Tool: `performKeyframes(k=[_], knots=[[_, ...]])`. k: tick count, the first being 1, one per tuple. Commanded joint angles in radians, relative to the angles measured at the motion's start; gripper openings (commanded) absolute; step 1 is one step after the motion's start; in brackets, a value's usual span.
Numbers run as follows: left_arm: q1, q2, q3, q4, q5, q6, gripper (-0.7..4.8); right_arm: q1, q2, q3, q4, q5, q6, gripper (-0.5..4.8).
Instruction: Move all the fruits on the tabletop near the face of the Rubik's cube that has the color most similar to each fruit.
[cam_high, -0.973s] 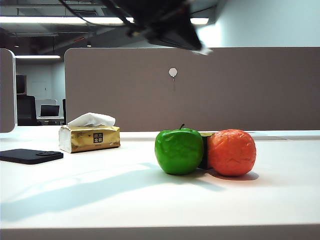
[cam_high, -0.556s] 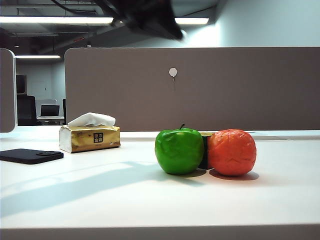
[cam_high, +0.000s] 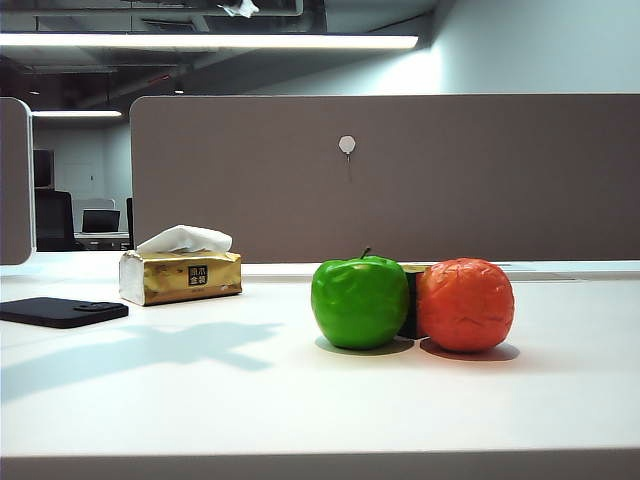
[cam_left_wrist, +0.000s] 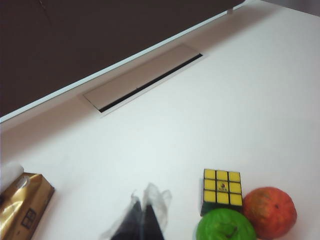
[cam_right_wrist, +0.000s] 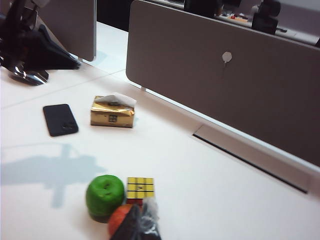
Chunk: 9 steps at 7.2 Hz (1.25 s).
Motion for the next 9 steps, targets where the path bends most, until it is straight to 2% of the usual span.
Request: performKeyframes(k=[1, 2, 3, 4, 5, 6, 8, 9], knots=[[0.167, -0.295, 0.000, -0.192, 0.063, 0.031, -0.05, -0.001, -0.038, -0.007, 0.098, 0.073, -0.108, 0.00], [0.180, -0.354, -0.006, -0.240, 0.062, 0.043, -0.05, -0.001, -0.056, -0.039, 0.103, 0.093, -0.108, -0.01], [0.180, -0.498, -0.064, -0.282, 0.059, 0.039, -0.05, -0.001, -0.152, -0.202, 0.198, 0.124, -0.110, -0.01], [0.180, -0.647, -0.151, -0.342, 0.005, 0.008, -0.05, 0.001, -0.288, -0.407, 0.415, 0.119, -0.116, 0.00], [0.180, -0.677, -0.169, -0.352, -0.009, -0.002, -0.05, -0.003, -0.288, -0.423, 0.406, 0.121, -0.119, -0.01], [0.180, -0.790, -0.216, -0.432, -0.058, -0.024, -0.05, -0.001, -0.287, -0.537, 0.478, 0.032, -0.141, -0.01], [0.180, -0.889, -0.226, -0.511, -0.080, -0.025, -0.05, -0.002, -0.287, -0.673, 0.535, -0.094, -0.132, -0.01], [0.180, -1.003, -0.258, -0.578, -0.079, -0.025, -0.05, -0.003, -0.285, -0.752, 0.686, -0.225, -0.081, -0.01]])
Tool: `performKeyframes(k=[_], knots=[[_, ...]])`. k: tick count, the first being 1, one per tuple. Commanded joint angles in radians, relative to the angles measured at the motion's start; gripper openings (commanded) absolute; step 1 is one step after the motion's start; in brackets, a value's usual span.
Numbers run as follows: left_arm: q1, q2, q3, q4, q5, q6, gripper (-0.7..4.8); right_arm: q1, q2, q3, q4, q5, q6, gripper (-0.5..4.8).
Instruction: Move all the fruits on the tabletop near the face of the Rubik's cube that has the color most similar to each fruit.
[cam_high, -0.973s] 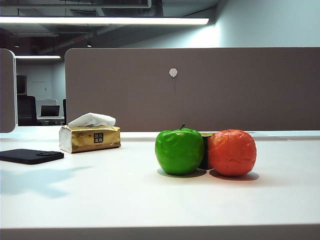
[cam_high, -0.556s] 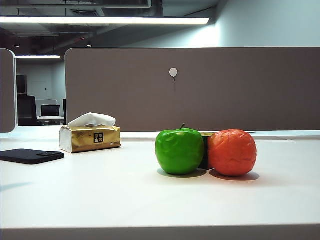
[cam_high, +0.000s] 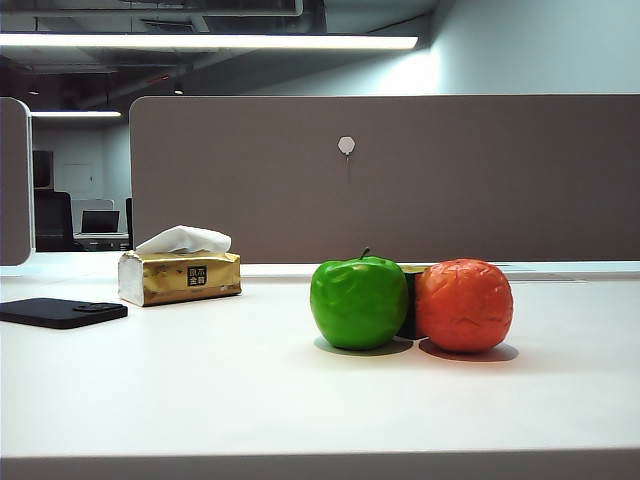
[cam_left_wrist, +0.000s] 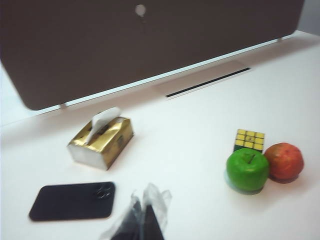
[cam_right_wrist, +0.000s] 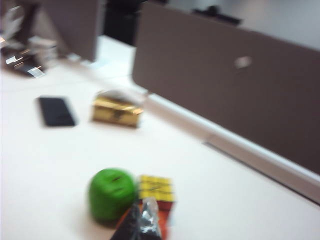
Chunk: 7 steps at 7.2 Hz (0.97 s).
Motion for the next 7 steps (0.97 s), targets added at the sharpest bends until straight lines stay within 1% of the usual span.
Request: performKeyframes(k=[1, 2, 3, 4, 5, 6, 7], knots=[[0.000, -0.200, -0.107, -0.084, -0.007, -0.037, -0.05, -0.002, 0.002, -0.110, 0.236, -0.190, 0.061, -0.01], [0.000, -0.261, -0.182, -0.082, -0.007, -0.060, -0.05, -0.002, 0.002, -0.130, 0.273, -0.198, 0.063, -0.01], [0.000, -0.285, -0.212, -0.071, -0.006, -0.078, -0.05, -0.002, 0.002, -0.150, 0.299, -0.198, 0.080, -0.01], [-0.002, -0.309, -0.280, 0.033, 0.022, -0.110, -0.05, -0.002, 0.002, -0.247, 0.425, -0.198, 0.143, -0.01], [-0.002, -0.309, -0.359, 0.211, 0.109, -0.146, -0.05, -0.002, 0.003, -0.350, 0.546, -0.205, 0.172, -0.01], [-0.002, -0.309, -0.399, 0.255, 0.118, -0.167, -0.05, -0.003, 0.002, -0.364, 0.548, -0.201, 0.171, -0.01], [-0.002, -0.309, -0.523, 0.402, 0.136, -0.214, -0.05, -0.060, 0.003, -0.371, 0.525, -0.201, 0.171, -0.01]])
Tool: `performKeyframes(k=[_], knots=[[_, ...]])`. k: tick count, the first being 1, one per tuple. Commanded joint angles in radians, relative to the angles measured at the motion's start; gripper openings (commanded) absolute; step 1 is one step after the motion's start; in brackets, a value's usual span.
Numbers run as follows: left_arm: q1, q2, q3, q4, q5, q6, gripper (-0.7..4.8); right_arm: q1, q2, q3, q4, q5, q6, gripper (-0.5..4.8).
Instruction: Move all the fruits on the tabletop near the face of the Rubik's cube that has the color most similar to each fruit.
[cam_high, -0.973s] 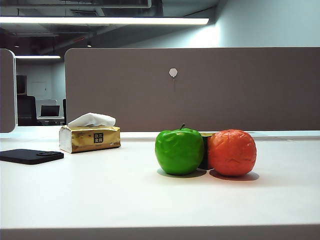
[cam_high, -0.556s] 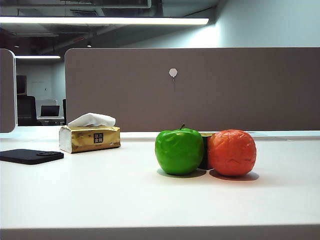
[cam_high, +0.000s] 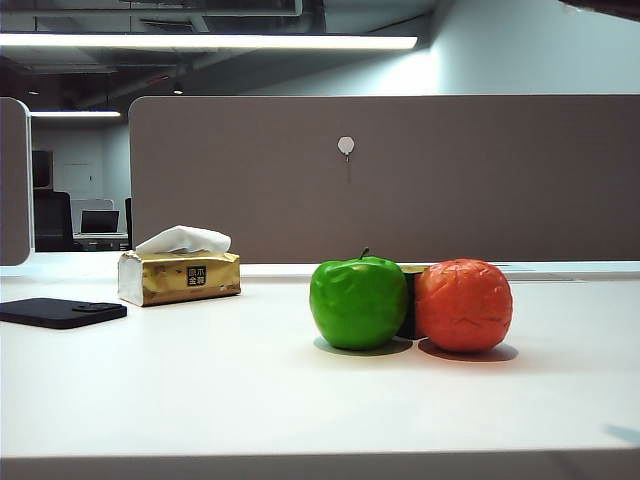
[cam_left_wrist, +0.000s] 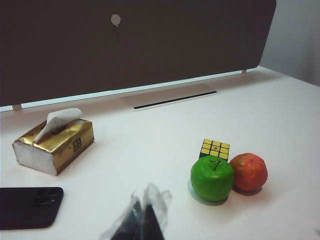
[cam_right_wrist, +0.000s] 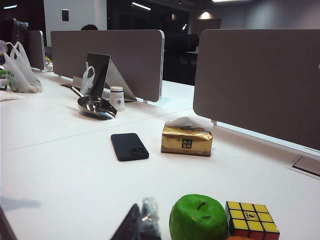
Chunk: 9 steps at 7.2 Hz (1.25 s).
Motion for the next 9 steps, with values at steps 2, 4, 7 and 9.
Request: performKeyframes(k=[2, 4, 7, 9], knots=[[0.000, 0.000, -0.224, 0.307, 0.031, -0.122, -0.05, -0.127, 0.001, -0.010, -0.032, -0.030, 0.004, -0.01], [0.000, 0.000, -0.419, 0.423, -0.062, -0.121, -0.05, -0.500, 0.002, -0.011, -0.055, -0.040, 0.004, -0.01], [0.000, 0.000, -0.490, 0.505, -0.117, -0.117, -0.05, -0.749, 0.002, -0.011, -0.022, -0.114, 0.022, -0.01], [0.001, 0.000, -0.499, 0.481, -0.397, -0.017, -0.05, -0.842, 0.003, -0.011, 0.060, -0.114, 0.021, -0.01]])
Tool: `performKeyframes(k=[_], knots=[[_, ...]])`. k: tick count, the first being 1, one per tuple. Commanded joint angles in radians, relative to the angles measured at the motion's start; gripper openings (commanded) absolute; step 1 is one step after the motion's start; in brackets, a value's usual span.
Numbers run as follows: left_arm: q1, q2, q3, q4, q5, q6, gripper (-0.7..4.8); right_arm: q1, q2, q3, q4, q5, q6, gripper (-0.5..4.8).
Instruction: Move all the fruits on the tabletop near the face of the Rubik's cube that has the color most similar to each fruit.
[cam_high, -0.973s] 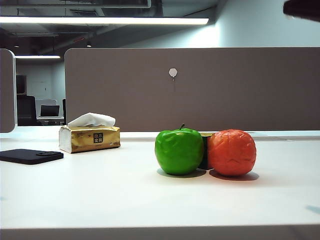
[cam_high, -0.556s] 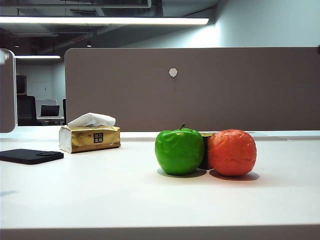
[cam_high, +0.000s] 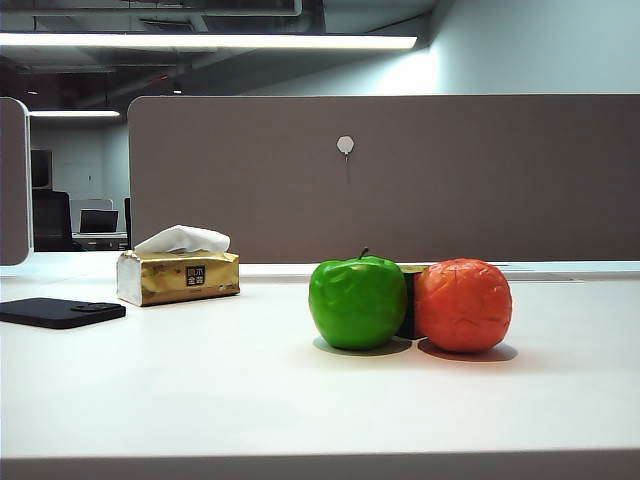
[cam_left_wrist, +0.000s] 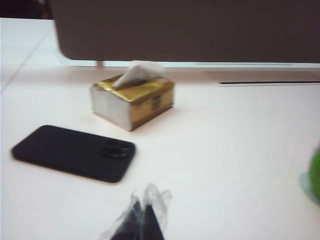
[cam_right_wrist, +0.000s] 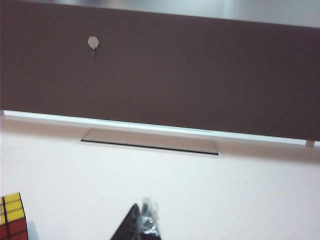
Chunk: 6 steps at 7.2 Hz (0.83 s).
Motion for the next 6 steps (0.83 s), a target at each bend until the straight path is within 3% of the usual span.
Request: performKeyframes(k=[1, 4, 6], knots=[[0.001, 0.000, 0.001, -0.005, -0.094, 0.029, -0.05, -0.012, 0.002, -0.002, 0.105, -0.002, 0.004, -0.01], [0.030, 0.000, 0.001, 0.027, -0.090, 0.029, -0.05, -0.012, 0.002, -0.002, 0.082, -0.038, 0.008, -0.01], [0.272, 0.000, 0.001, 0.047, 0.106, -0.008, -0.05, -0.011, 0.002, -0.002, 0.037, -0.047, 0.012, -0.01]])
